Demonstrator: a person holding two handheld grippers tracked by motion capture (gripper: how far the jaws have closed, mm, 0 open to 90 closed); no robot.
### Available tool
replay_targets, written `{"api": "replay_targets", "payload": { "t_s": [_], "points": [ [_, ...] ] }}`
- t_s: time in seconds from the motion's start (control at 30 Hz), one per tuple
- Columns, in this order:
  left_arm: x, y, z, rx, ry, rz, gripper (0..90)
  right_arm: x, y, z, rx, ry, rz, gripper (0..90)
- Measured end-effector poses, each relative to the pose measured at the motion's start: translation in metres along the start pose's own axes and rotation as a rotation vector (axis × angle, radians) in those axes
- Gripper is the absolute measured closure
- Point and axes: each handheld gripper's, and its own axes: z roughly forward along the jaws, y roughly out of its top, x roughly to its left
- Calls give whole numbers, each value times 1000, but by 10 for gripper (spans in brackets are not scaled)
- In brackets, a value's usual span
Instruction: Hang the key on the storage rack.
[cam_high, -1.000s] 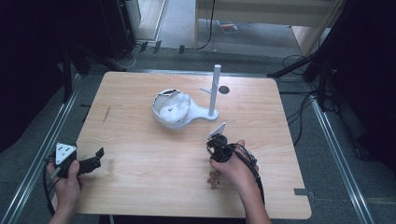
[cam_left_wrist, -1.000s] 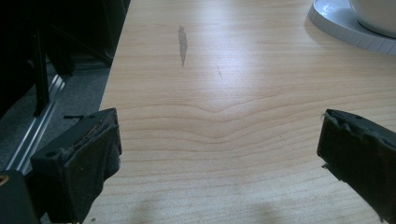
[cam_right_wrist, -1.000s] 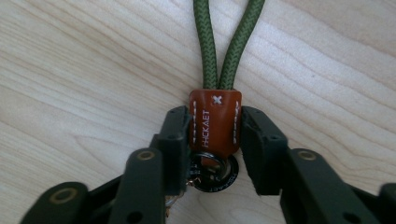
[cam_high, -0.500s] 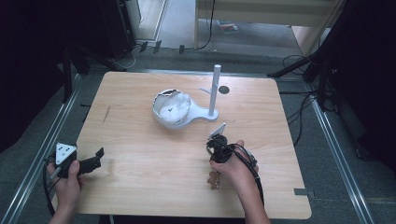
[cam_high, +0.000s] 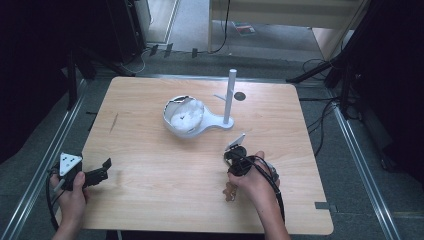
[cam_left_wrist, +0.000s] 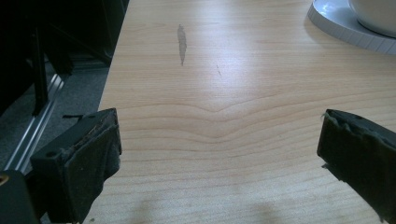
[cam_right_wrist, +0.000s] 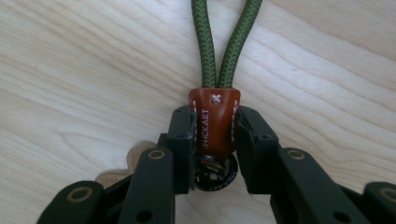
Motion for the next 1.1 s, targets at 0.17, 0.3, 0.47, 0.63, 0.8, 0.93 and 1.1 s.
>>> {"api": "replay_targets", "payload": {
  "t_s": [0.17, 0.3, 0.47, 0.63, 0.8, 0.93, 1.1],
  "points": [
    [0, 0, 0, 2, 2, 2, 3, -9, -3, -9, -57, -1, 28, 701],
    [0, 0, 0, 2, 2, 3, 4, -13, -4, -18, -108, -5, 46, 701],
    [0, 0, 1, 2, 2, 2, 4, -16, -5, -26, -170, -12, 64, 701],
    [0, 0, 1, 2, 2, 2, 4, -16, -6, -35, -245, -10, 79, 701],
    [0, 0, 0, 2, 1, 2, 4, -16, -7, -44, -342, -27, 83, 701],
    [0, 0, 1, 2, 2, 2, 4, -16, -8, -53, -418, -35, 90, 701],
    [0, 0, 0, 4, 2, 4, 4, -16, -10, -62, -514, -41, 106, 701]
  ]
}}
